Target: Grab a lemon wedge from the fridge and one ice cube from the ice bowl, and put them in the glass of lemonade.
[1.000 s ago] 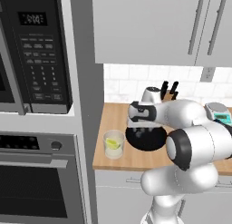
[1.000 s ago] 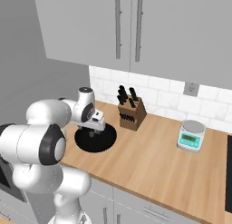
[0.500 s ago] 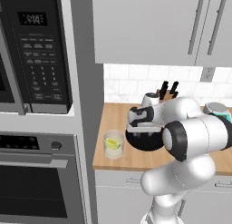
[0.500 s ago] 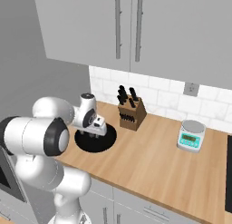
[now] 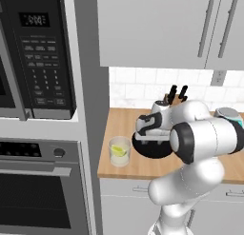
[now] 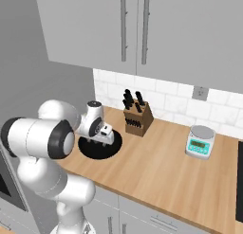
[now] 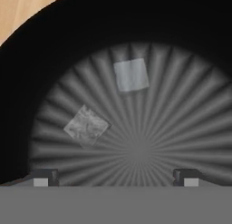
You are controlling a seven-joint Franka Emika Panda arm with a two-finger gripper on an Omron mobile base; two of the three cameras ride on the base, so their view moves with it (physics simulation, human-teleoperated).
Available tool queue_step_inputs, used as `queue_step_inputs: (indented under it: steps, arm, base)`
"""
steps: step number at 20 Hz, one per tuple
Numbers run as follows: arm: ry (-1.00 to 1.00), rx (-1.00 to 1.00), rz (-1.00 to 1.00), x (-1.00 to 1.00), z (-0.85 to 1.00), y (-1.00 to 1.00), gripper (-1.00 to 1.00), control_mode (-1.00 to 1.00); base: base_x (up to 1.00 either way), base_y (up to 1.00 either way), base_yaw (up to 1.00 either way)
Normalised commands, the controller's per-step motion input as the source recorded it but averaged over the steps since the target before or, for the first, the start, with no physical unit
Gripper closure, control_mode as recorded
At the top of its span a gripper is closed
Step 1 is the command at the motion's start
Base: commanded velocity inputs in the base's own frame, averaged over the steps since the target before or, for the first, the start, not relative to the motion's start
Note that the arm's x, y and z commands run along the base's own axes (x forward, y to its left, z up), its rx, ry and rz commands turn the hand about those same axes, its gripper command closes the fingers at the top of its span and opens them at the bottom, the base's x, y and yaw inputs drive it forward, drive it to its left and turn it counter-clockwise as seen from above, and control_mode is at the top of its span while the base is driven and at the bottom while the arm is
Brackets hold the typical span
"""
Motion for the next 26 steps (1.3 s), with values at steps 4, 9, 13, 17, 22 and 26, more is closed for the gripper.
queue_step_inputs:
  steps: [4, 9, 13, 17, 22, 26]
  arm:
    - [0.00, 0.00, -0.01, 0.31, 0.00, 0.00, -1.00, -1.00]
    - [0.00, 0.00, -0.09, 0.30, 0.00, 0.00, -1.00, -1.00]
    - [0.00, 0.00, -0.15, 0.06, 0.00, 0.00, -1.00, -1.00]
    - [0.00, 0.00, -0.12, -0.05, -0.06, -0.03, -1.00, -1.00]
    - [0.00, 0.00, -0.07, -0.13, -0.21, -0.01, -1.00, -1.00]
    - [0.01, 0.00, -0.03, -0.11, -0.14, -0.17, -1.00, -1.00]
  base:
    - [0.00, 0.00, 0.00]
    - [0.00, 0.00, 0.00]
    - [0.00, 0.00, 0.00]
    - [0.00, 0.00, 0.00]
    - [0.00, 0.00, 0.00]
    - [0.00, 0.00, 0.00]
